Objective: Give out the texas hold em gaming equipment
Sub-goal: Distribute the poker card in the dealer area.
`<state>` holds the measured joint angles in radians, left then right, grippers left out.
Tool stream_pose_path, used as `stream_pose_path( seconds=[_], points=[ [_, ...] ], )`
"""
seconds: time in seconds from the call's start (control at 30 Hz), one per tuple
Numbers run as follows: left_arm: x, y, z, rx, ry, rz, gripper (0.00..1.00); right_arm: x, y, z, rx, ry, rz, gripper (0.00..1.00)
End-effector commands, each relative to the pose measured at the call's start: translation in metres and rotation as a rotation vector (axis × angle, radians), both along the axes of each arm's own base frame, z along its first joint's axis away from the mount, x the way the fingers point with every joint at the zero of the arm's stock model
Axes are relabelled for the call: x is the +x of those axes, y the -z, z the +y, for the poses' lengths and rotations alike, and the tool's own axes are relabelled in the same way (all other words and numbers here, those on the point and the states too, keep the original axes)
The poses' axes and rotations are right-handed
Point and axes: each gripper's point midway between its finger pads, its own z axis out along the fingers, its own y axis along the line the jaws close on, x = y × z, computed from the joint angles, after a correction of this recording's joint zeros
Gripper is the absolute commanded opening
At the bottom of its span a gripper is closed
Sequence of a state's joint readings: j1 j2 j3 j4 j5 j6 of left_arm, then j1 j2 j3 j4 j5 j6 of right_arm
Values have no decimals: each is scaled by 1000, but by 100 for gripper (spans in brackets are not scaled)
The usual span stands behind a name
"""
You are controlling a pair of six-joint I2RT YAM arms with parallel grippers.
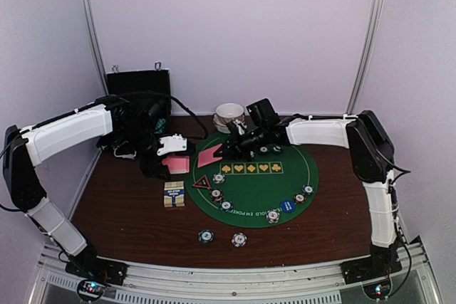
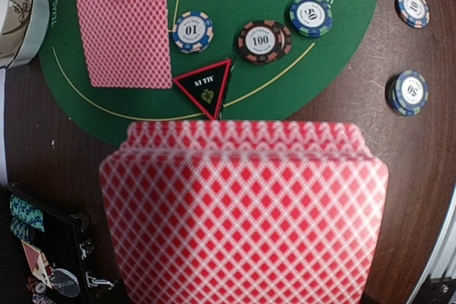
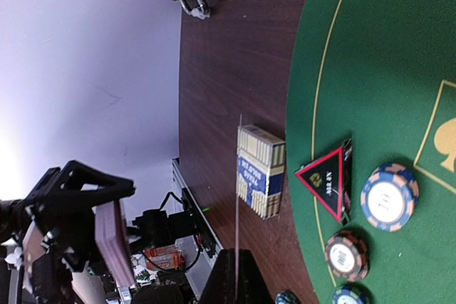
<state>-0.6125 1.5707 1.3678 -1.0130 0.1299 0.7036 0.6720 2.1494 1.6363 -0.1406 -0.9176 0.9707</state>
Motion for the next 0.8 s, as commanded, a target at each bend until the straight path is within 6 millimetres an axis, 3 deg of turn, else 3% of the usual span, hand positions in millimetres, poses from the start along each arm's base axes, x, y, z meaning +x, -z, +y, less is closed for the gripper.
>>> stream_pose_path(
  seconds=[0.0, 0.33, 0.63, 0.77],
  points=[
    [4, -11, -1, -34, -16, -31, 5, 15, 25, 14, -52, -3, -22, 0],
    [2, -8, 0, -27, -13, -23, 4, 38, 64, 45, -72, 9, -18, 0],
    [3, -6, -1, -31, -22, -11, 4, 48, 77, 67, -62, 1, -20, 1],
    [3, -6, -1, -29, -23, -13, 4, 50, 84, 61, -108, -1, -43, 24]
  ],
)
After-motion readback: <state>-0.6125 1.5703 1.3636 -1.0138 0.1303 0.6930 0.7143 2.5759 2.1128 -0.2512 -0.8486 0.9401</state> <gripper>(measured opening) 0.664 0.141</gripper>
